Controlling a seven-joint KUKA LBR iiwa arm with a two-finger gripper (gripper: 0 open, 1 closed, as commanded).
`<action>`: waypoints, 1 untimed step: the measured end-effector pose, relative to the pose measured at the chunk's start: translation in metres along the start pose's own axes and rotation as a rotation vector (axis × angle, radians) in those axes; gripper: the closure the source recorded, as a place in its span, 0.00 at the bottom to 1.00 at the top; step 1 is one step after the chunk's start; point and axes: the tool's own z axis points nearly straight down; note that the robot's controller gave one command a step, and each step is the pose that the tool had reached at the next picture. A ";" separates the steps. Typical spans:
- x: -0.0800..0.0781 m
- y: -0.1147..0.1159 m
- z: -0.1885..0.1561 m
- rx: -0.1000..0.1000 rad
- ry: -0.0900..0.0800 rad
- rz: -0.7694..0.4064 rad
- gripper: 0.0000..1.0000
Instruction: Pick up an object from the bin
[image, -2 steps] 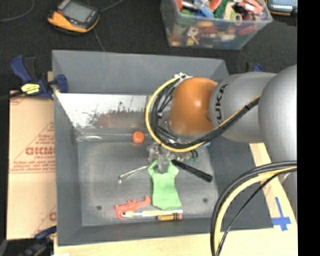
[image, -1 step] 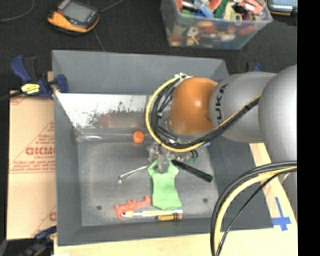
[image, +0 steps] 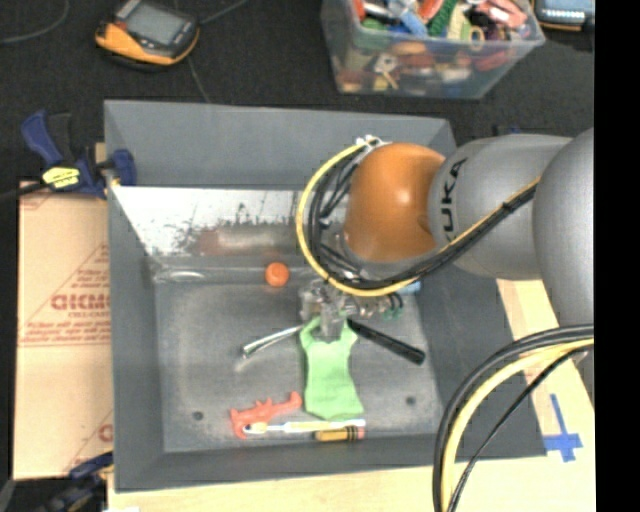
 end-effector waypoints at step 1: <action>-0.002 -0.001 -0.025 0.003 -0.008 0.002 1.00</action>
Offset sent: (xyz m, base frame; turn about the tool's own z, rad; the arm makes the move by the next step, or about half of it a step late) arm 0.0018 -0.0003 0.0582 0.0013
